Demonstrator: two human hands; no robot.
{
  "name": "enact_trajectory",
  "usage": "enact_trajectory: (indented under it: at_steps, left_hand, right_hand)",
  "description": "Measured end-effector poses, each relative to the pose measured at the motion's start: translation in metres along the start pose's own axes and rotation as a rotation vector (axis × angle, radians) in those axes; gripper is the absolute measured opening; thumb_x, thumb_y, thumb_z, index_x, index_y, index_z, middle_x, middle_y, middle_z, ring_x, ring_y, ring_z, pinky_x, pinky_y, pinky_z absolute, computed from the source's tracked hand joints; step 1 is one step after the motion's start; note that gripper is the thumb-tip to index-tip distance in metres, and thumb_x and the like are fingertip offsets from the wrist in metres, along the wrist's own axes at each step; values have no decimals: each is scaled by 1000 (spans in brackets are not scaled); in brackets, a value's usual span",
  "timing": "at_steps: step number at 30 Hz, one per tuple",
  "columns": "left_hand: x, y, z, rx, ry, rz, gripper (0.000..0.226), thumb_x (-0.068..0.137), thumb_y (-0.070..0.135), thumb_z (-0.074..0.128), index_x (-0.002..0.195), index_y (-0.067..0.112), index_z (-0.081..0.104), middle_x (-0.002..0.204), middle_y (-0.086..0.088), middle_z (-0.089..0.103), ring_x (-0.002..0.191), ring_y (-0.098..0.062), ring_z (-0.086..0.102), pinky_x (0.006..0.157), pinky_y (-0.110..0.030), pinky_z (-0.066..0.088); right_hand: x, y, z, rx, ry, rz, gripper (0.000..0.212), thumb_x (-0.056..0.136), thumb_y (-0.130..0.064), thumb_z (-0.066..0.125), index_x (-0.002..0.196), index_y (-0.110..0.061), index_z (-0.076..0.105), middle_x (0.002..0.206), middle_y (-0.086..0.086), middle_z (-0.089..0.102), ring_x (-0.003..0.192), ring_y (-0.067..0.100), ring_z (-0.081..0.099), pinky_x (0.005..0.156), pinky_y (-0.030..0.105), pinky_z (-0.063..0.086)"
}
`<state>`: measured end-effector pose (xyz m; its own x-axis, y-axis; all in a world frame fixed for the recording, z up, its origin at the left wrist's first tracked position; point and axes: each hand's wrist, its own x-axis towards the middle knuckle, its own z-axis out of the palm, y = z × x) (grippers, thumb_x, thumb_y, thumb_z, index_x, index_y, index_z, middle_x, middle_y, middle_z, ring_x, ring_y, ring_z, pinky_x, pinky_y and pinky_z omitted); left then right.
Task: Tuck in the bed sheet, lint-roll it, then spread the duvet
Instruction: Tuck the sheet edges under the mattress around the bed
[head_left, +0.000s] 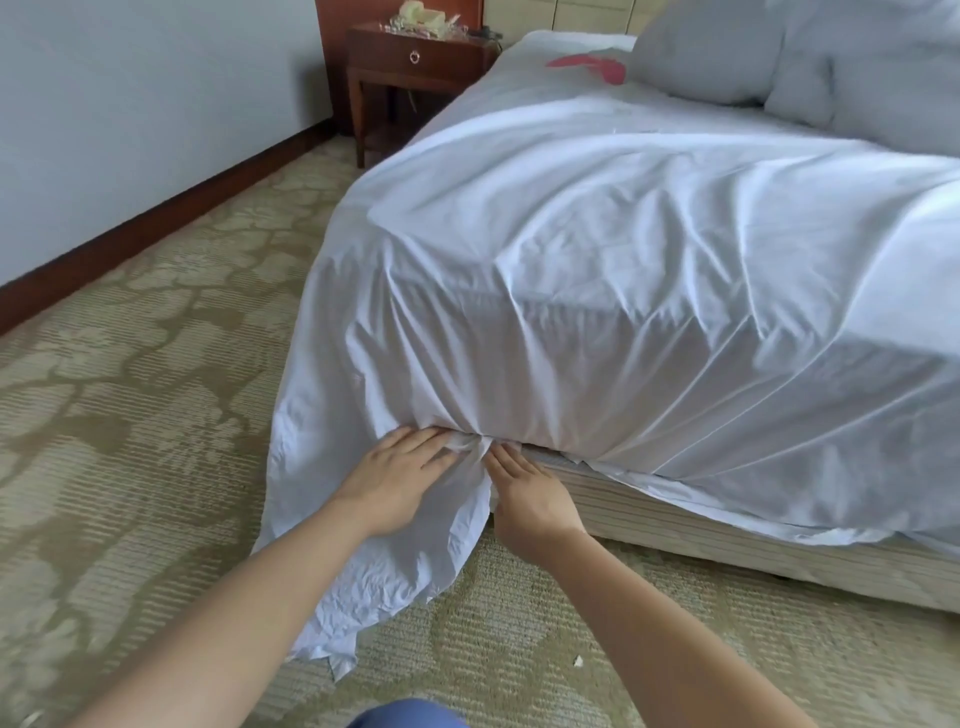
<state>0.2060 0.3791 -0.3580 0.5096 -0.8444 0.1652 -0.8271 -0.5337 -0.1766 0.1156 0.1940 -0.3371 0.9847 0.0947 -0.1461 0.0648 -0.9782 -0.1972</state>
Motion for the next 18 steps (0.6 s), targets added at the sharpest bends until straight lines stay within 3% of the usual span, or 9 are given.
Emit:
enact_trajectory:
  at_steps: [2,7,10,13,15,18]
  left_hand:
    - [-4,-6,0,7,-29,22,61,70,14,30,116,17,70,126,-2,63,118,-19,60,97,-41,47]
    - [-10,-17,-1,22,-7,81,58,73,12,31,115,15,70,123,-1,66,114,-18,62,102,-37,44]
    - [-11,-21,2,38,25,111,57,74,11,31,115,13,70,124,-2,65,115,-18,61,105,-39,38]
    - [-12,-24,7,60,49,123,57,75,10,30,117,10,68,127,-4,63,118,-21,59,105,-38,29]
    - [-15,-29,12,94,88,143,52,75,12,38,119,9,67,129,-6,62,120,-22,58,106,-39,27]
    - [-18,-34,10,124,72,140,59,59,14,73,118,9,68,128,-6,62,119,-23,59,106,-41,36]
  right_hand:
    - [5,-2,0,-9,-23,27,64,97,-14,34,154,-12,5,161,2,-1,148,15,-3,116,24,-2]
    - [17,-13,-5,-8,-71,117,66,97,-23,34,154,-11,2,161,1,-2,148,14,-1,117,27,-2]
    - [35,-17,-8,9,-64,177,65,93,-26,39,153,-14,15,159,2,20,146,17,17,117,30,11]
    - [53,-19,-11,37,-83,235,52,90,-26,41,141,-19,38,142,2,48,131,22,43,105,32,32]
    - [60,-20,-10,45,-90,253,45,89,-25,42,133,-20,47,134,1,55,124,22,49,99,31,37]
    - [63,-18,-9,54,-82,249,47,88,-24,43,134,-22,46,138,1,52,128,23,45,103,30,35]
